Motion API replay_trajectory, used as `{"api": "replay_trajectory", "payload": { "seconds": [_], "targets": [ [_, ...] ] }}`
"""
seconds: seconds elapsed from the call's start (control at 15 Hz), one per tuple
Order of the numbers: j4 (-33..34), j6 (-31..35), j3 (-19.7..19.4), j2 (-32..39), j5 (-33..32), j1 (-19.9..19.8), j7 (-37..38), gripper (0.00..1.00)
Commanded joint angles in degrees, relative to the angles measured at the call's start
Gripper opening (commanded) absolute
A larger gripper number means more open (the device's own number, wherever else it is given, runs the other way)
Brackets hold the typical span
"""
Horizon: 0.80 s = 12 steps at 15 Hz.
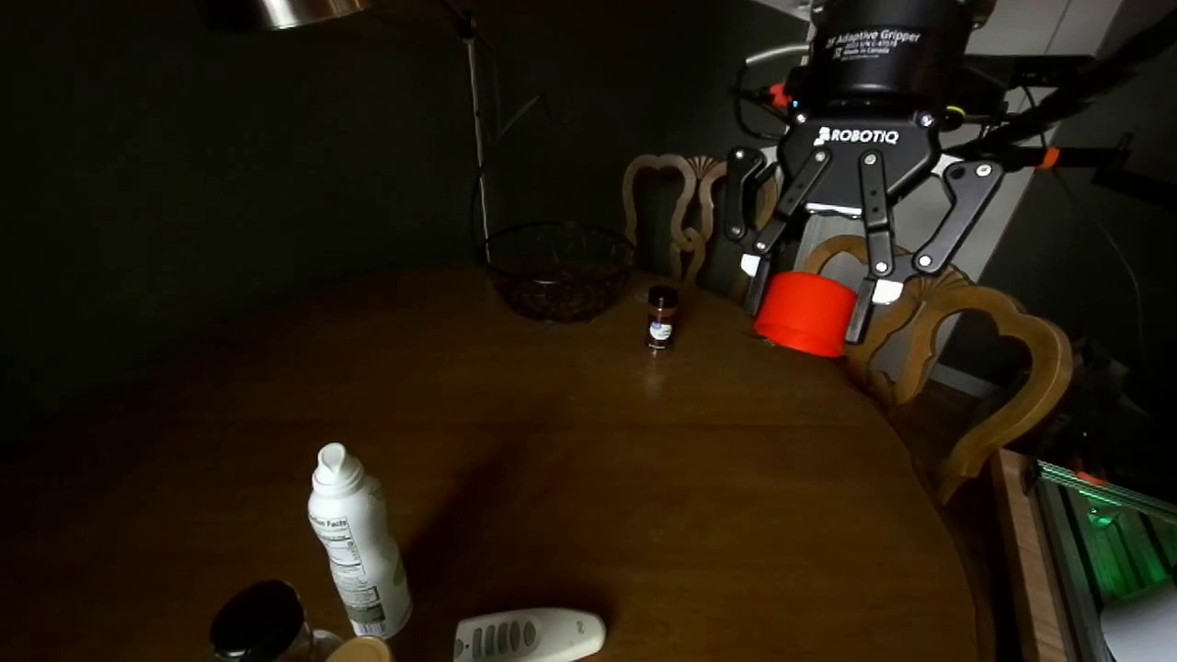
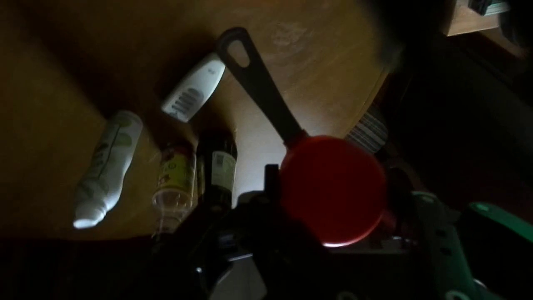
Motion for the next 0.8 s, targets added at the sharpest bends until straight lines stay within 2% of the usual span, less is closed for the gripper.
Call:
{"api": "replay_trajectory", "payload": {
  "seconds": [0.0, 0.27, 0.4, 0.47, 0.73],
  "targets": [
    [-0.7, 6.7, 2.1, -0.6, 1.5, 3.7, -2.3, 0.32],
    [-1.3, 15.8, 4.5, 0.8, 1.2, 6.8, -0.4, 0.32],
    [-1.6, 20.2, 3.9, 1.6, 4.1, 10.1, -3.8, 0.32],
    [-0.5, 16.8, 3.7, 1.1, 0.9, 8.4, -0.7, 0.57],
    [-0.6, 18.8, 3.9, 2.0, 2.2, 10.1, -1.7, 0.57]
  ]
}}
